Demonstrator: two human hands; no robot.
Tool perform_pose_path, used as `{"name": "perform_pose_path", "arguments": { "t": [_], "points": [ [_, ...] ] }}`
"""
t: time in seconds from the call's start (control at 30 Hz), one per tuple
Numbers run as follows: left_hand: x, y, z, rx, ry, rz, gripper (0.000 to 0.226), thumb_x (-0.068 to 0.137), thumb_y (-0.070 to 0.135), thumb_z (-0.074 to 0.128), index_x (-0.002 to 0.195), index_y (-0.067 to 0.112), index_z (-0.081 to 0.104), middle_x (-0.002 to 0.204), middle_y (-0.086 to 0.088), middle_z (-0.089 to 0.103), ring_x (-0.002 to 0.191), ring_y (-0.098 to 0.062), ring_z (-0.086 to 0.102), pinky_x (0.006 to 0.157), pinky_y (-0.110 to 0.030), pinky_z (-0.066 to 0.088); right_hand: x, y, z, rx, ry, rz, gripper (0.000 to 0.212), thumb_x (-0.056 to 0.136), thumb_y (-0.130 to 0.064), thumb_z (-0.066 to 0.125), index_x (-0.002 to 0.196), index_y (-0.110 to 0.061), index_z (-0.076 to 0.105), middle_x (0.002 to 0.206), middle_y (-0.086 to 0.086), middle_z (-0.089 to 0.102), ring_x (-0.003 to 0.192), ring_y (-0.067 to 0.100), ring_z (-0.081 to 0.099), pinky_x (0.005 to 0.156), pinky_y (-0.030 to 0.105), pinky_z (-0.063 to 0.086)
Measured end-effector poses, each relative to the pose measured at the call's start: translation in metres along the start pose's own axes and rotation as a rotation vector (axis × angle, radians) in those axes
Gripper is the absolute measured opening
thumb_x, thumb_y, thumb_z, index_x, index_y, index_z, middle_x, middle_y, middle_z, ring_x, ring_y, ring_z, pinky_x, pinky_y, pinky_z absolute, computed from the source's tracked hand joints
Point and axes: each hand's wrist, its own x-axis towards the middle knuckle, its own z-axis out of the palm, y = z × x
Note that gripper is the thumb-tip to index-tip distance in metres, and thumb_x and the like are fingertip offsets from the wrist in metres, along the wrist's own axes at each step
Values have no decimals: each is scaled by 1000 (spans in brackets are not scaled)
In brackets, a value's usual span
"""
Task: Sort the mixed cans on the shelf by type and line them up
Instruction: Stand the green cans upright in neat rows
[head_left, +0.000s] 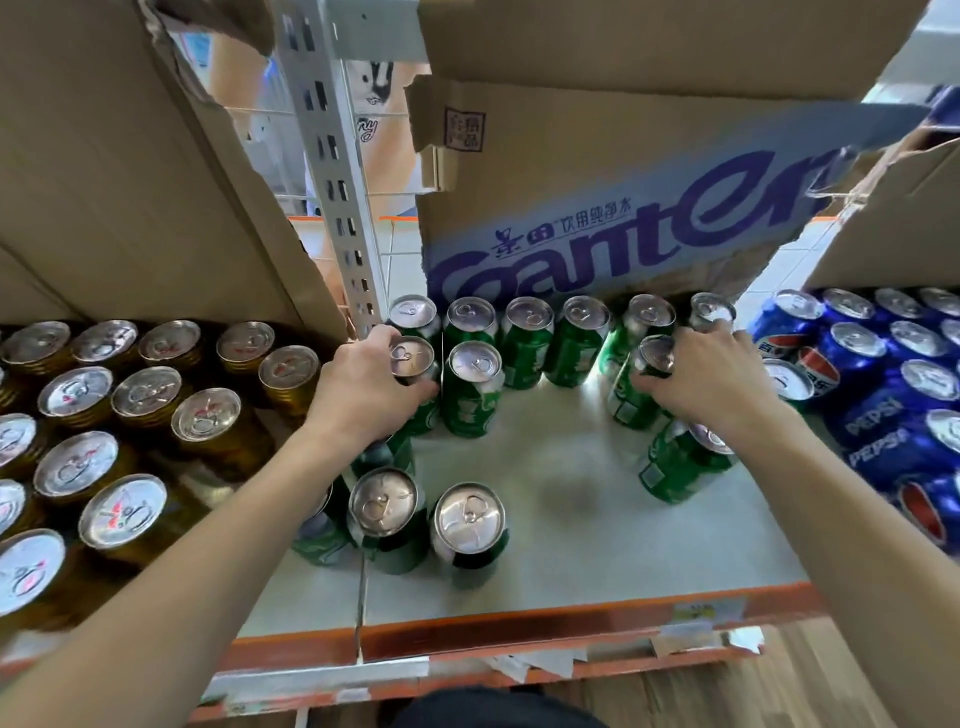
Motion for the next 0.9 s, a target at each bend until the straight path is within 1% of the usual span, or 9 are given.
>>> {"name": "perform_pose_path", "arguments": {
  "t": [0.07,0.17,0.27,0.4,0.47,0.53,0.63,0.8,0.9],
  "points": [
    [0,-1,-1,7,-4,-2,59,77,47,78,124,20,55,112,-11,68,105,-32,61,86,-36,47,4,-2,4,-31,0,-34,58,84,-51,63,110,0,58,122,28,52,118,43,41,97,45,37],
    [0,-2,-1,6,-5,-5,63,77,48,78,128,20,54,114,-11,67,107,-32,61,87,-37,47,5,-11,-5,19,34,-78,41,81,-46,65,78,-6,54,104,25,62,107,42,49,92,44,40],
    [0,-2,0,5,-5,-4,64,77,48,78,129,19,53,115,-11,67,108,-33,61,88,-37,47,-3,-22,-9,146,59,-89,45,80,-41,69,69,-1,50,83,22,61,79,36,51,72,37,40],
    [-2,-2,-2,3,-7,-3,65,78,47,78,131,19,52,117,-10,66,109,-31,60,88,-35,46,-12,-46,-2,354,12,-46,60,78,-57,70,61,-4,47,67,12,51,66,29,52,57,31,35],
    [-2,-2,-2,-4,-8,1,65,79,46,78,132,18,51,119,-10,66,110,-31,60,89,-35,46,-13,-65,5,416,15,-63,62,76,-65,67,68,-6,48,71,10,55,65,28,53,55,30,34],
    [-1,-2,-2,-6,-11,6,66,79,47,78,132,19,51,119,-10,66,111,-31,60,90,-36,46,-15,-84,9,443,32,-96,70,75,-69,65,93,-2,55,88,15,61,80,33,59,61,31,36],
    [1,-4,-1,-1,-10,5,65,78,48,78,130,19,51,117,-9,66,109,-31,60,88,-35,46,-18,-102,11,499,14,-116,79,80,-63,67,120,3,49,115,20,58,106,38,57,73,32,37],
    [1,-3,1,1,3,9,64,77,49,78,128,20,52,115,-8,67,108,-31,60,86,-34,45,-17,-78,9,537,-65,-221,59,86,-62,60,110,-8,56,105,9,62,92,23,55,74,31,40],
    [2,-3,0,-12,1,6,65,77,48,78,130,20,52,115,-8,67,108,-30,60,85,-33,44,-20,-41,3,452,-26,-270,51,87,-55,61,115,-13,64,112,6,65,98,23,60,84,35,48]
  ]
}}
